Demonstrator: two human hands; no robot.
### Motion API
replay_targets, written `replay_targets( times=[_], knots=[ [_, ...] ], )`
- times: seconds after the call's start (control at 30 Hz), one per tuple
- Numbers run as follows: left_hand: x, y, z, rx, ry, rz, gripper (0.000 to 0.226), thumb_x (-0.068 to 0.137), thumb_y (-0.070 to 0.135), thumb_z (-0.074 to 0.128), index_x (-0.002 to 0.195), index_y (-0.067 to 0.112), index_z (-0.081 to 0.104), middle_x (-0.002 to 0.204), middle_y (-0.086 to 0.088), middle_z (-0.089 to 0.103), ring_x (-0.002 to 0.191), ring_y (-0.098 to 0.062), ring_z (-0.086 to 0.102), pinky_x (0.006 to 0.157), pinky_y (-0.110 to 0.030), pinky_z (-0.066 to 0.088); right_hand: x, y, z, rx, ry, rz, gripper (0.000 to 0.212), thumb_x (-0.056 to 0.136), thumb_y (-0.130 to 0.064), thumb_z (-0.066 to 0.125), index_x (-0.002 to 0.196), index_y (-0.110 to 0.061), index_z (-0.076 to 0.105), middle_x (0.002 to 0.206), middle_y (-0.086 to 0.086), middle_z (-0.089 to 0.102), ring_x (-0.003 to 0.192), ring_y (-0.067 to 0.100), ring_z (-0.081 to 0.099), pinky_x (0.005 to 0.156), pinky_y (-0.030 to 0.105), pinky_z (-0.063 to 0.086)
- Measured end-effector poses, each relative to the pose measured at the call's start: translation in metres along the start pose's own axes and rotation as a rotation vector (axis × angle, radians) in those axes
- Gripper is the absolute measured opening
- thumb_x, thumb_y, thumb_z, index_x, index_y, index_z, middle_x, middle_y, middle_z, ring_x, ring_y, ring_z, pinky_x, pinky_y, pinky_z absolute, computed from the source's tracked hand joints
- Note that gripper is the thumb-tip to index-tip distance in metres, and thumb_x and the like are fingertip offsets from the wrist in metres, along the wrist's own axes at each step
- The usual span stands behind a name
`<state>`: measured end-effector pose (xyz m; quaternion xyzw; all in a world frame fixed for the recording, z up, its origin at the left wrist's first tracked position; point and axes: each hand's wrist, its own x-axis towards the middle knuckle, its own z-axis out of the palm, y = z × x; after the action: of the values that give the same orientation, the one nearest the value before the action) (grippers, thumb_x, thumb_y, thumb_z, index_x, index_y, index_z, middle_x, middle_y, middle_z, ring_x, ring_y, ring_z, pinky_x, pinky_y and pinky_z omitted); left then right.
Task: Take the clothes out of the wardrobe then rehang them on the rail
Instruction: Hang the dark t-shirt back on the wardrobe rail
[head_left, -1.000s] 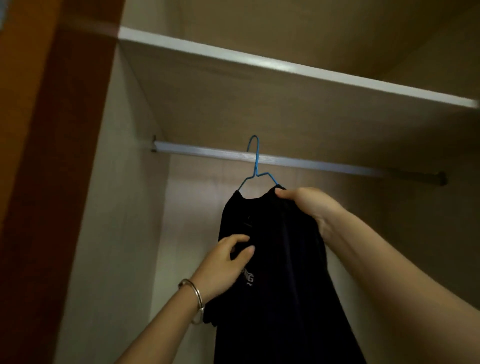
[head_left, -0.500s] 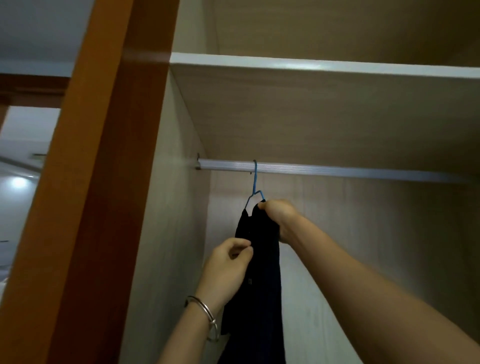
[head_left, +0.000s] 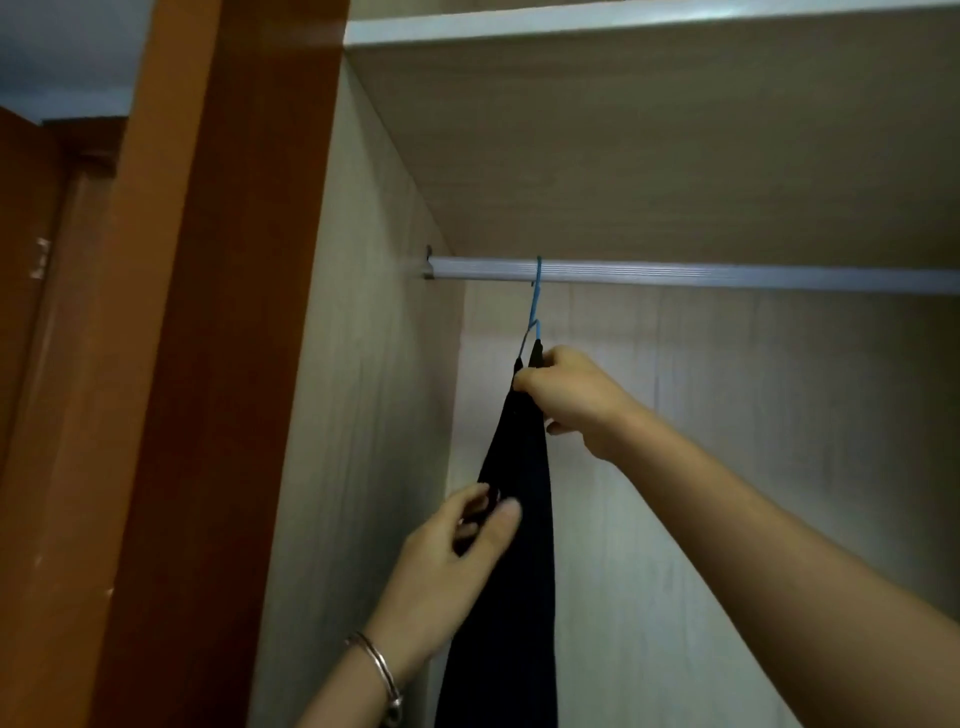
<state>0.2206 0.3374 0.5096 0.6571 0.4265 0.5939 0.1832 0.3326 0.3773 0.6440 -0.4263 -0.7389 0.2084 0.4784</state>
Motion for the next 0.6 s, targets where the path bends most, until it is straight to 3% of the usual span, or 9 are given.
replay_targets(
  times=[0.07, 0.13, 0.2, 0.3, 0.43, 0.53, 0.6],
  knots=[
    [-0.01, 0.002, 0.017, 0.007, -0.078, -0.017, 0.109, 0.053, 0.076, 0.062, 0.143, 0.036, 0.017, 0.138, 0.024, 0.033, 0.127, 0.002, 0.037, 0.105, -0.017, 0.032, 0.0, 0.001, 0.005, 0.041, 0.029, -0.026, 0.012, 0.088, -0.008, 0.042, 0.093, -0.005, 0.053, 0.088, 0.015, 0.055, 0.078, 0.026, 0.055, 0.06, 0.029, 0.043],
    [-0.01, 0.0, 0.029, 0.105, -0.063, 0.045, 0.1, 0.072, 0.052, 0.067, 0.147, 0.034, 0.002, 0.147, 0.021, 0.024, 0.135, 0.001, 0.028, 0.11, -0.016, 0.023, 0.004, 0.0, 0.01, 0.077, 0.057, -0.032, 0.013, 0.089, -0.006, 0.039, 0.079, -0.007, 0.047, 0.079, 0.011, 0.05, 0.071, 0.024, 0.052, 0.054, 0.026, 0.039],
    [-0.005, -0.003, 0.032, 0.163, 0.042, 0.092, 0.074, 0.09, 0.021, 0.053, 0.148, 0.027, 0.006, 0.147, 0.014, 0.031, 0.128, 0.003, 0.032, 0.097, 0.001, 0.021, 0.007, -0.005, 0.015, 0.116, 0.061, -0.036, 0.024, 0.089, -0.006, 0.038, 0.066, -0.012, 0.042, 0.08, 0.011, 0.05, 0.075, 0.026, 0.053, 0.057, 0.028, 0.041],
    [-0.001, -0.01, 0.018, 0.217, 0.149, 0.081, 0.056, 0.094, 0.005, 0.04, 0.145, 0.019, 0.023, 0.132, 0.01, 0.044, 0.112, 0.003, 0.039, 0.069, 0.017, 0.022, 0.009, -0.011, 0.021, 0.17, 0.042, -0.061, 0.023, 0.087, -0.007, 0.041, 0.065, -0.012, 0.045, 0.087, 0.017, 0.054, 0.088, 0.034, 0.06, 0.075, 0.041, 0.052],
    [-0.004, -0.018, -0.007, 0.235, 0.196, 0.036, 0.039, 0.093, 0.003, 0.04, 0.129, 0.017, 0.046, 0.115, 0.001, 0.061, 0.092, -0.005, 0.057, 0.061, 0.007, 0.038, 0.006, -0.013, 0.029, 0.203, -0.014, -0.093, 0.013, 0.087, -0.01, 0.046, 0.075, -0.007, 0.05, 0.075, 0.009, 0.052, 0.085, 0.033, 0.058, 0.085, 0.051, 0.053],
    [-0.007, -0.021, -0.015, 0.245, 0.18, -0.004, 0.031, 0.094, 0.006, 0.04, 0.122, 0.017, 0.051, 0.103, -0.001, 0.063, 0.081, 0.0, 0.057, 0.059, 0.002, 0.043, 0.004, -0.014, 0.033, 0.194, -0.028, -0.116, 0.007, 0.086, -0.014, 0.051, 0.08, -0.01, 0.052, 0.066, 0.003, 0.047, 0.075, 0.024, 0.052, 0.074, 0.041, 0.05],
    [-0.006, -0.023, -0.018, 0.255, 0.179, -0.034, 0.032, 0.094, 0.005, 0.039, 0.121, 0.016, 0.052, 0.104, -0.004, 0.065, 0.085, -0.01, 0.062, 0.059, 0.0, 0.045, 0.003, -0.016, 0.033, 0.184, -0.04, -0.118, 0.007, 0.084, -0.015, 0.051, 0.078, -0.012, 0.051, 0.065, 0.002, 0.048, 0.067, 0.019, 0.05, 0.065, 0.032, 0.043]
  ],
)
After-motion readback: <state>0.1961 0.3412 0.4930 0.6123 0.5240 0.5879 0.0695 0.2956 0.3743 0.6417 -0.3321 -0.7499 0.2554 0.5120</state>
